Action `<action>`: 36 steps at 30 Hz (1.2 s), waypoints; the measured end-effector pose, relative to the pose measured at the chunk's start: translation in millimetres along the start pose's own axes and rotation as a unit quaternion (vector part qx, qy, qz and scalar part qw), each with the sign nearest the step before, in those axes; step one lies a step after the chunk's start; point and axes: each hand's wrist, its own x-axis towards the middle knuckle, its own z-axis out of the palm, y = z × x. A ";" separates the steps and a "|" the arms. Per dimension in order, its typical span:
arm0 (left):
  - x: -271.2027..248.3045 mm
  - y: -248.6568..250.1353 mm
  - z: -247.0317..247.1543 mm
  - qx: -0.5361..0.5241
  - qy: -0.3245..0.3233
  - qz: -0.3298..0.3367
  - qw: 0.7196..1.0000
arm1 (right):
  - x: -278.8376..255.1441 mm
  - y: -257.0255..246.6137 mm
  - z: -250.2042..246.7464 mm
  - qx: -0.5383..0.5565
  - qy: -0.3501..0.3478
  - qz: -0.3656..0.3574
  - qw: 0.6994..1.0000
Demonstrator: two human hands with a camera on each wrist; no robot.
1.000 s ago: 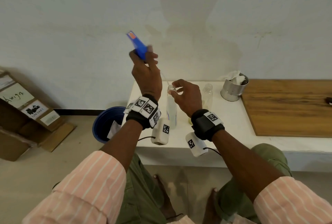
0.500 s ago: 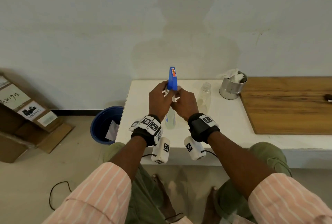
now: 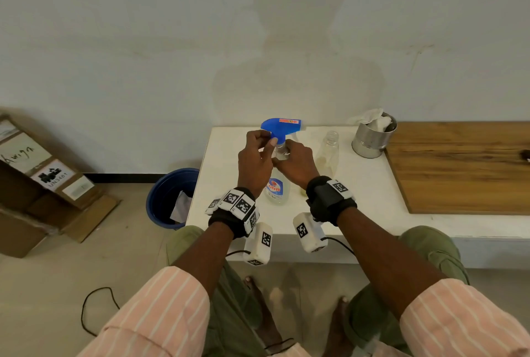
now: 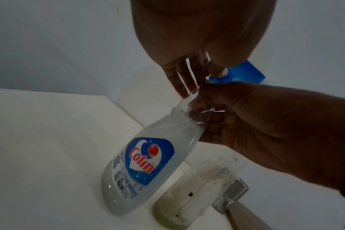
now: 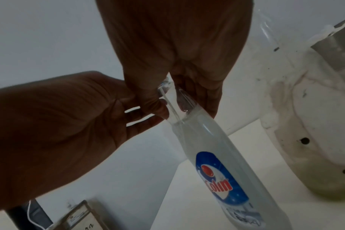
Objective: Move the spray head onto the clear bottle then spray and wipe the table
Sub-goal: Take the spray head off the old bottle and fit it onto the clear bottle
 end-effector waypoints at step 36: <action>-4.4 -3.3 -2.3 0.000 -0.021 -0.009 1.000 | -26.3 7.6 18.5 -0.016 0.153 0.038 0.987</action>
